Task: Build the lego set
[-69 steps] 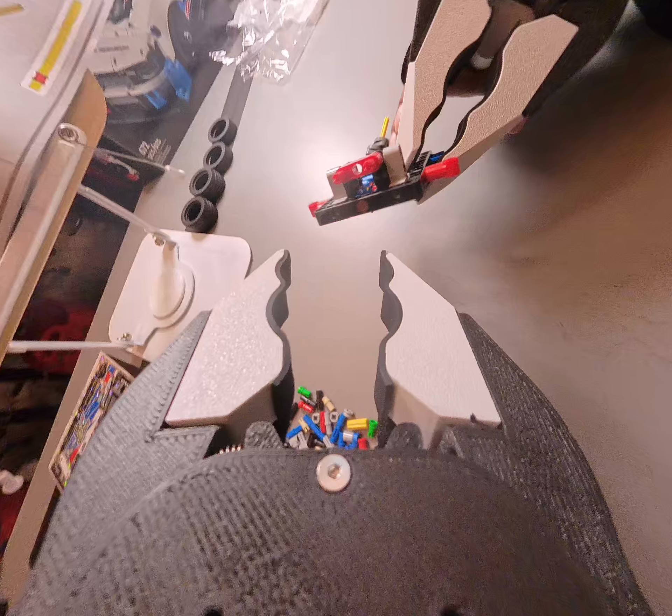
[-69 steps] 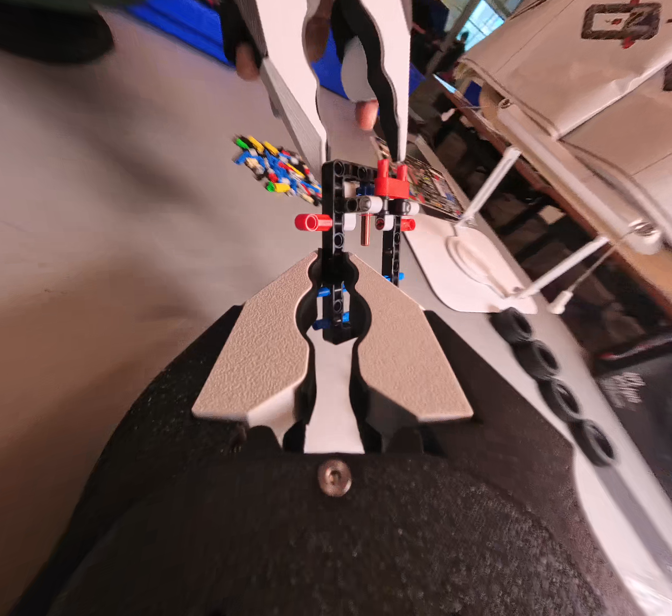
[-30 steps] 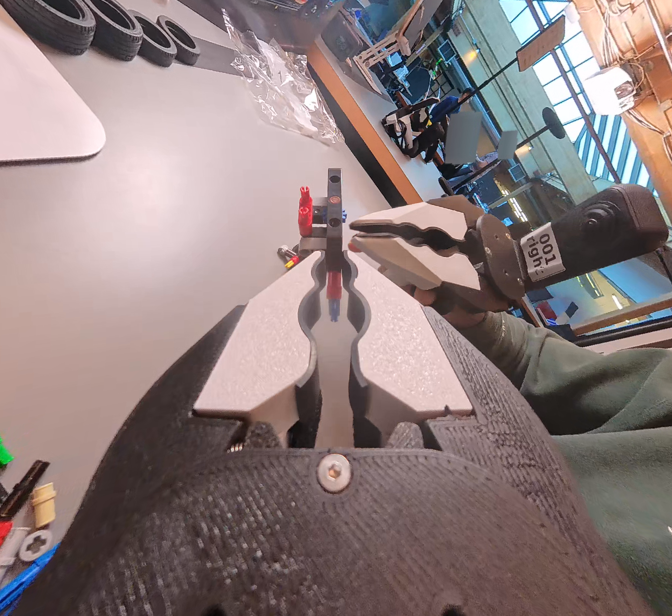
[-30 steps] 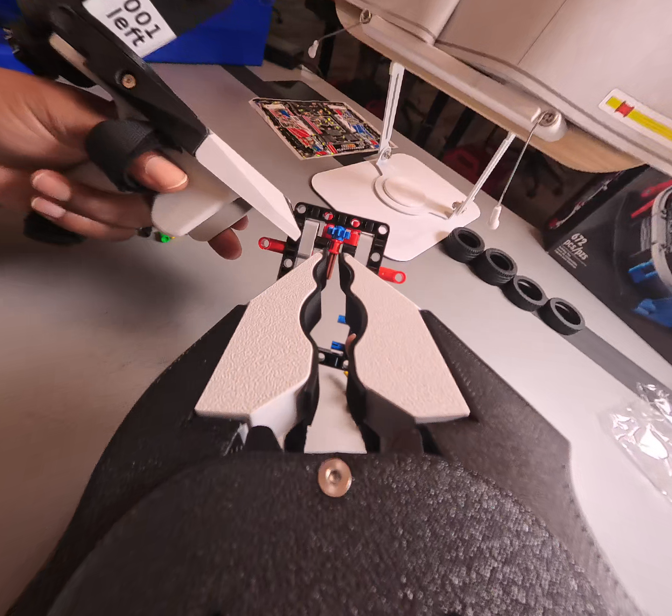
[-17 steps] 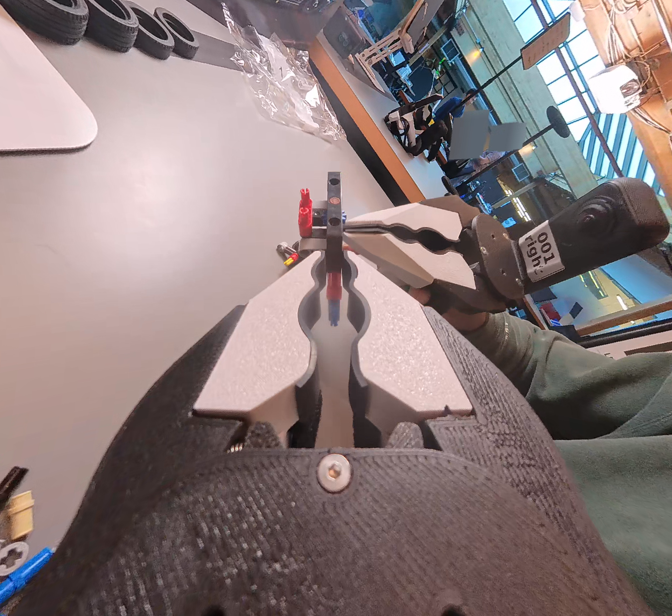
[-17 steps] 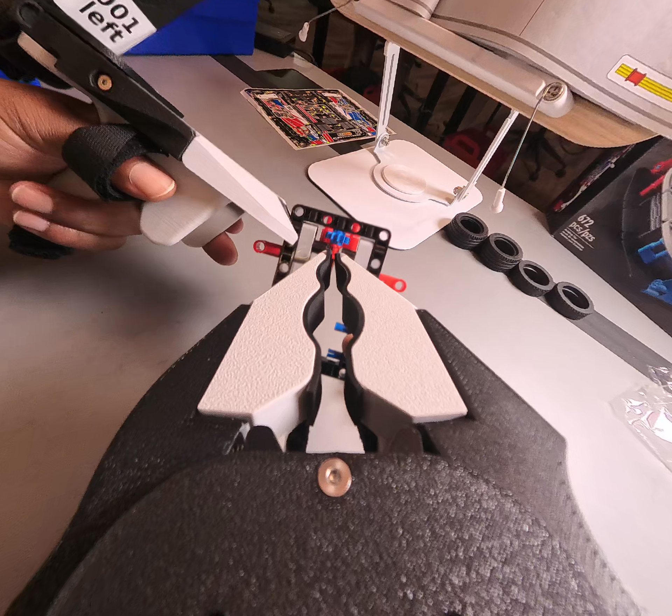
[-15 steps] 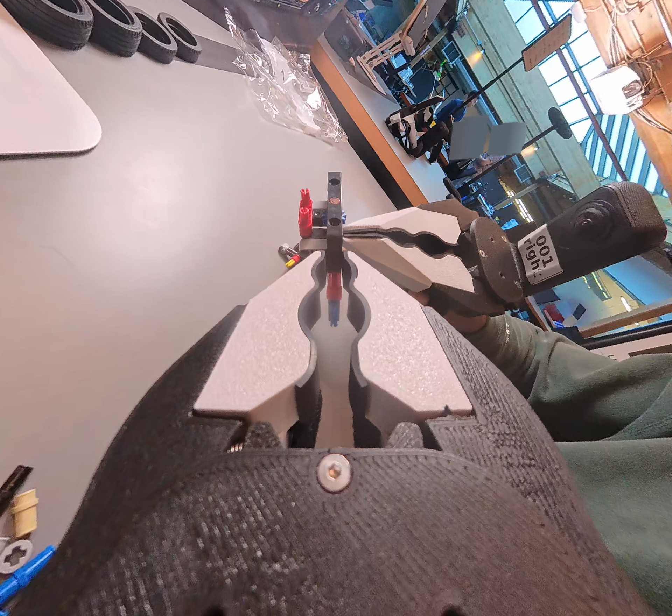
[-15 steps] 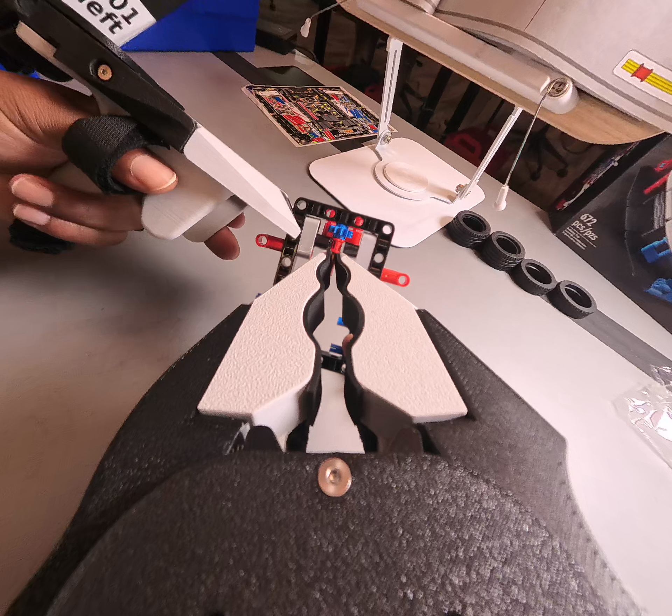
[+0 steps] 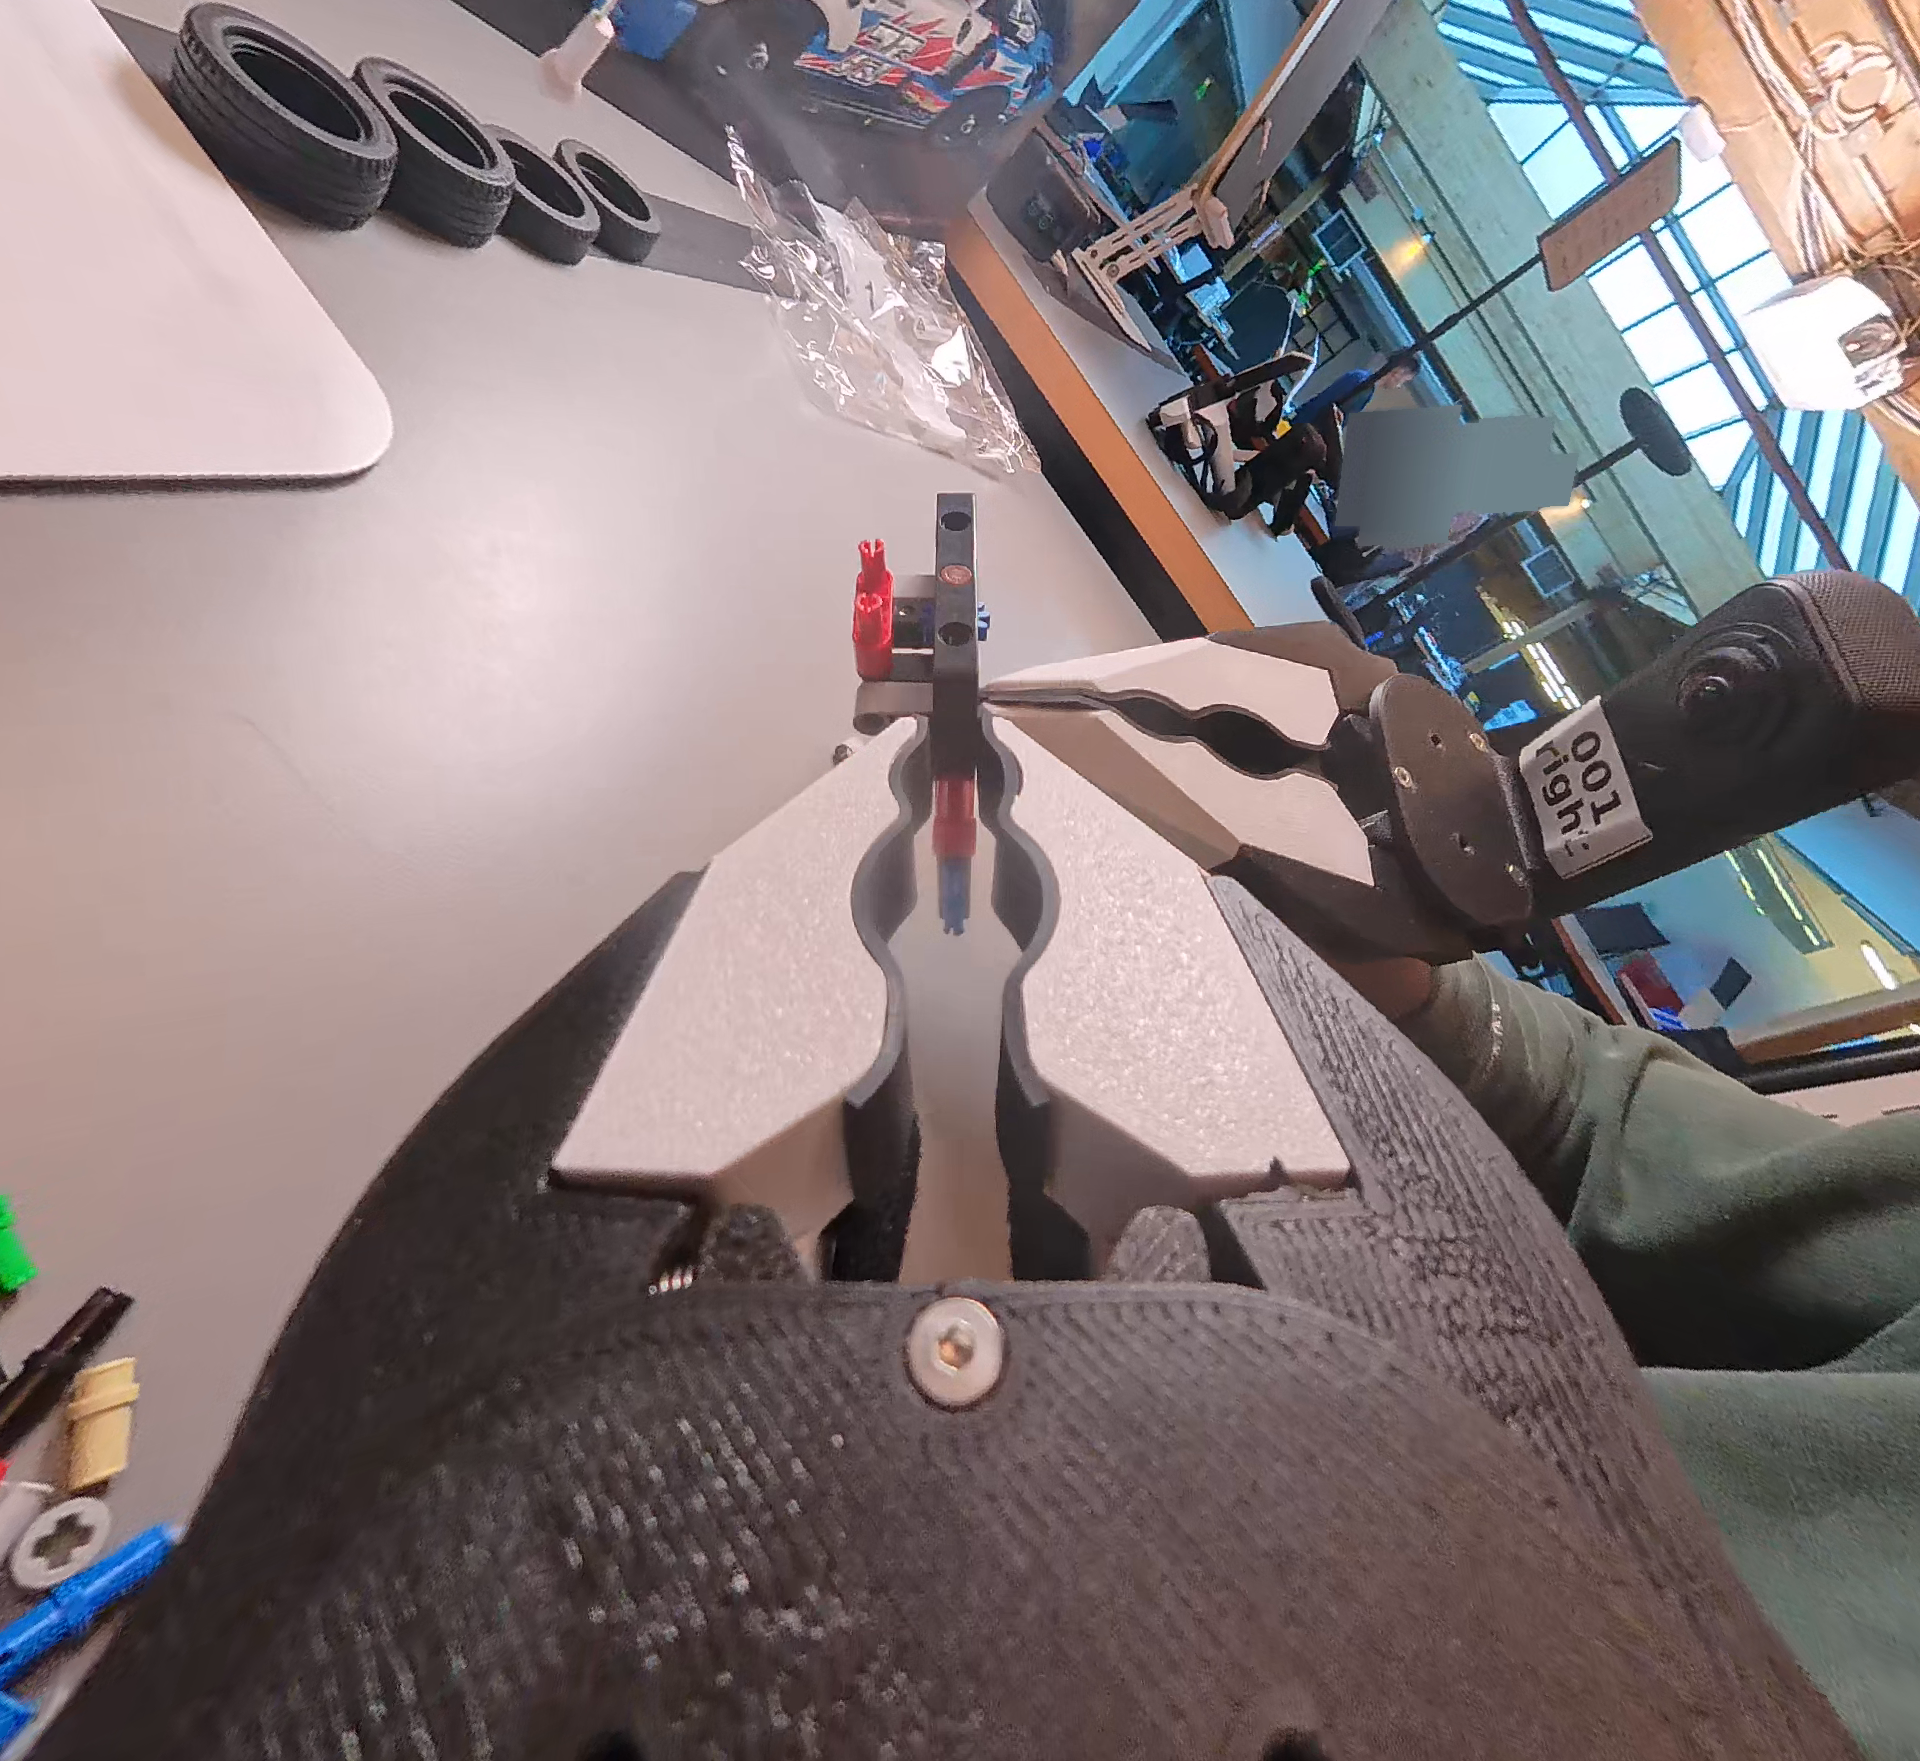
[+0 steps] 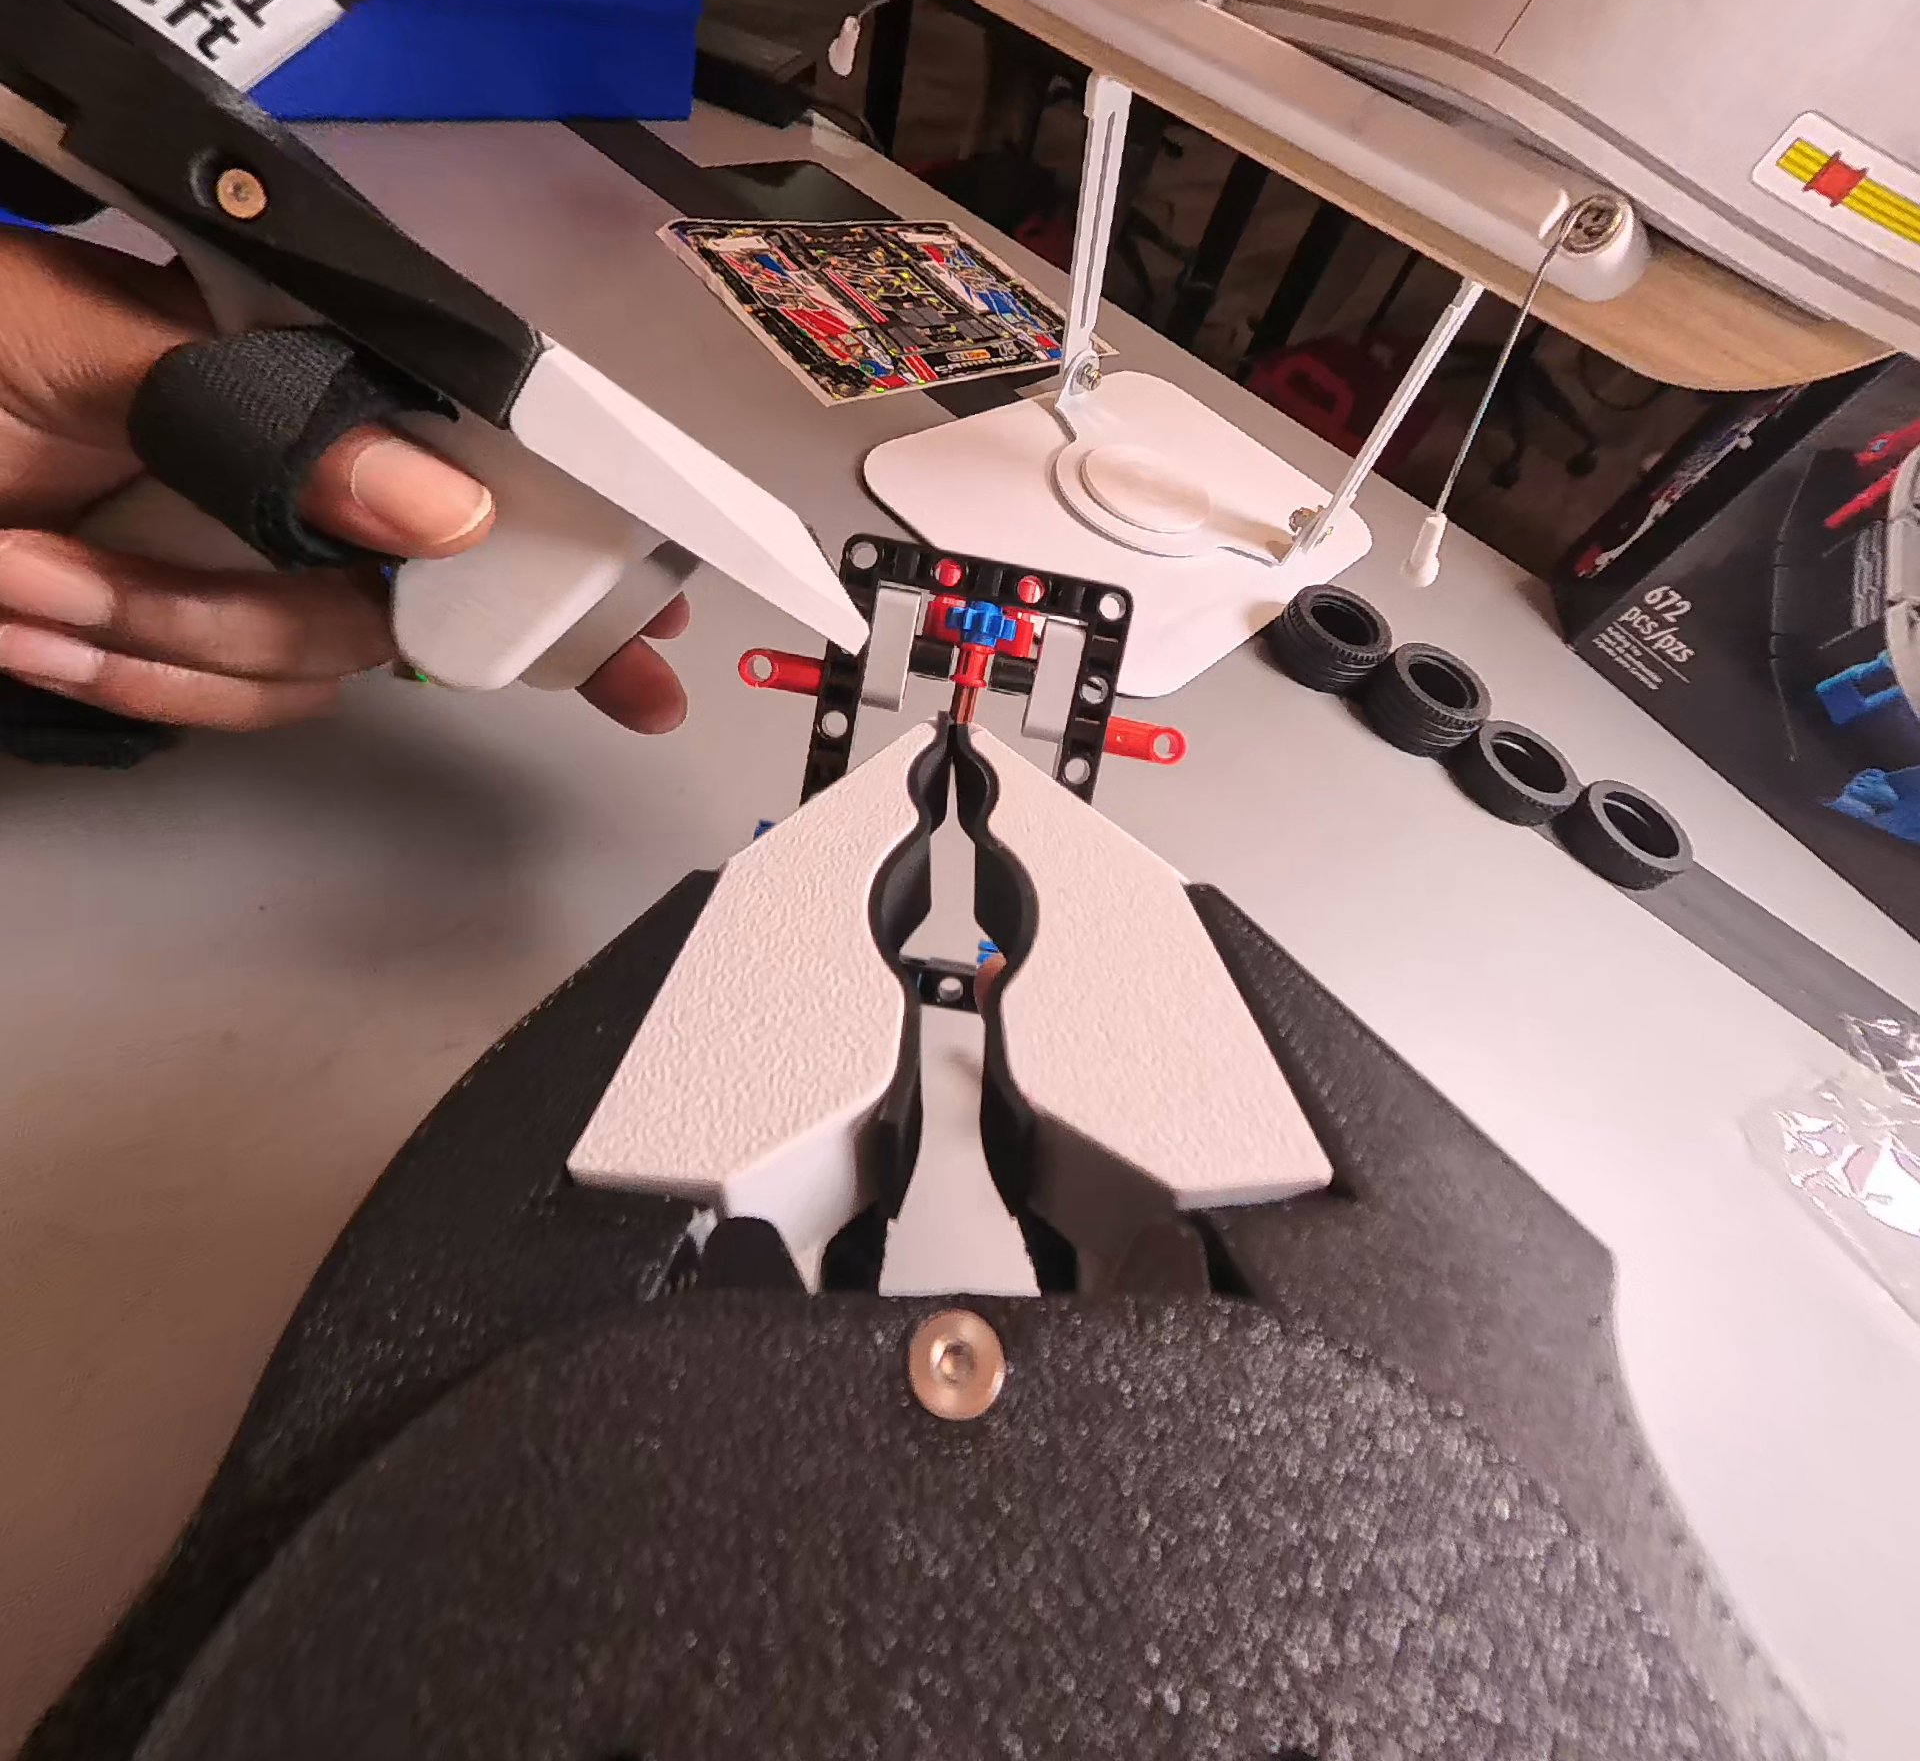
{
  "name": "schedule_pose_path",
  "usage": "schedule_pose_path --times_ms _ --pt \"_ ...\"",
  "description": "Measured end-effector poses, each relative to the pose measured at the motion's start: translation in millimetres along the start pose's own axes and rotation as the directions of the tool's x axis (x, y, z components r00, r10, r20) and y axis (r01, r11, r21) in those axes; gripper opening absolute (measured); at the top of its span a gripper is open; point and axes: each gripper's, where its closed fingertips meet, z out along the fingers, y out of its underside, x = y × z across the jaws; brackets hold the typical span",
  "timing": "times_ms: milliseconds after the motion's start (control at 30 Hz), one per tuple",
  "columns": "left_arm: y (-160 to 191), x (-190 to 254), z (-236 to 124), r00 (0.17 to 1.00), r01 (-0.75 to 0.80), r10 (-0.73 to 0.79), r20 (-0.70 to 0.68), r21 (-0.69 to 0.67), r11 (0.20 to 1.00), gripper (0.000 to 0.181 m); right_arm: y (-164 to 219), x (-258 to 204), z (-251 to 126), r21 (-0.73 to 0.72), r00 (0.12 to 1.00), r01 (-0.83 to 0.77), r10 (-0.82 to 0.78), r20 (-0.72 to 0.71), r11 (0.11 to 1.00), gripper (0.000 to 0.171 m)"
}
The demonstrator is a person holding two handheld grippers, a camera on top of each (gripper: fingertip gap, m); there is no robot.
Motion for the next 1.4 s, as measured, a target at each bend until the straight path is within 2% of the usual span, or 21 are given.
schedule_pose_path --times_ms 200,767,1033,1400 --pt "1.8 -6.7 2.4 0.998 -0.027 0.026 0.05 0.02 0.999 0.006 -0.9 0.1 5.3 -0.034 0.999 -0.018 0.016 -0.047 0.999 0.0" --pt "5.0 -8.3 3.7 0.998 -0.034 0.033 0.059 0.013 0.999 0.006 -9.3 -0.6 6.3 -0.023 0.997 -0.011 0.009 -0.081 1.0 0.0" --pt "-8.2 -10.9 -3.7 0.999 -0.015 0.011 0.048 0.075 0.997 0.006 8.3 -6.6 4.9 -0.065 0.998 -0.009 0.005 -0.062 0.998 0.0" --pt "-13.9 -12.7 -7.1 0.999 -0.002 -0.002 0.036 0.106 0.994 0.006 6.3 -8.0 4.2 -0.054 0.999 -0.007 0.005 -0.046 0.999 0.003"
